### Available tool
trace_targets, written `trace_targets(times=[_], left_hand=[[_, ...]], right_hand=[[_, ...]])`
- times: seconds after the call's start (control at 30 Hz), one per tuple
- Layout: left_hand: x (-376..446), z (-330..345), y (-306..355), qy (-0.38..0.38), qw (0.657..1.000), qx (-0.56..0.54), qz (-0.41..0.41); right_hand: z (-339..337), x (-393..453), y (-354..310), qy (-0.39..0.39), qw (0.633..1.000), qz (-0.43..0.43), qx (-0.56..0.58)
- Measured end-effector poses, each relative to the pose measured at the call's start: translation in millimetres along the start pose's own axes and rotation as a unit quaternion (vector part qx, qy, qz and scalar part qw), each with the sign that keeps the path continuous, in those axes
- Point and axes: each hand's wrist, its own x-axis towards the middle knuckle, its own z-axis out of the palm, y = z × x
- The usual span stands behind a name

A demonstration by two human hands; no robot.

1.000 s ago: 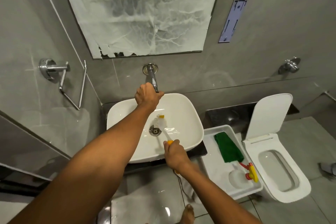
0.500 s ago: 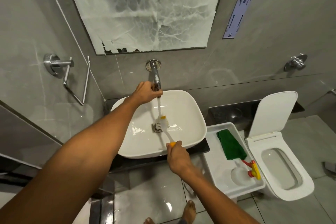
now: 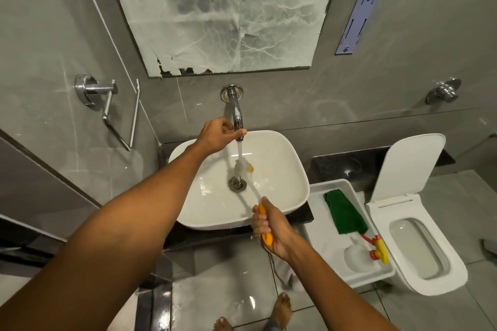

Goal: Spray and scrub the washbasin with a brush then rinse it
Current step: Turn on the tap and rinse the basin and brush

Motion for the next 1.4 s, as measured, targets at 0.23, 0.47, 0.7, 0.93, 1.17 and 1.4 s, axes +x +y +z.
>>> trace_targets(times=[0.23,0.47,0.7,0.93,1.17,1.4], left_hand=[[2,3,0,-0.050,0.997,-0.058,0.008],[5,-4,-1,-0.100,0.990,-0.095,-0.014],[1,-1,-1,-0.093,0.989,-0.112,-0.012],[5,2,0,-0.066,0.994,-0.086,-0.025],[0,31,7,0.072,0.995,0.049,-0.055],[-3,52,11,0.166,0.982,0.064,-0.064]], right_hand=[[0,3,-10,-0.048,0.996,0.030,0.063],[5,13,-4,0.201,0.754,-0.258,-0.570],[4,16,-10,0.084,0.986,-0.090,-0.109],[4,16,-16,0.072,0.968,-0.124,-0.208],[2,26,1,0.211,0.726,-0.289,-0.587],[4,29,0,0.226,0.697,-0.314,-0.604]])
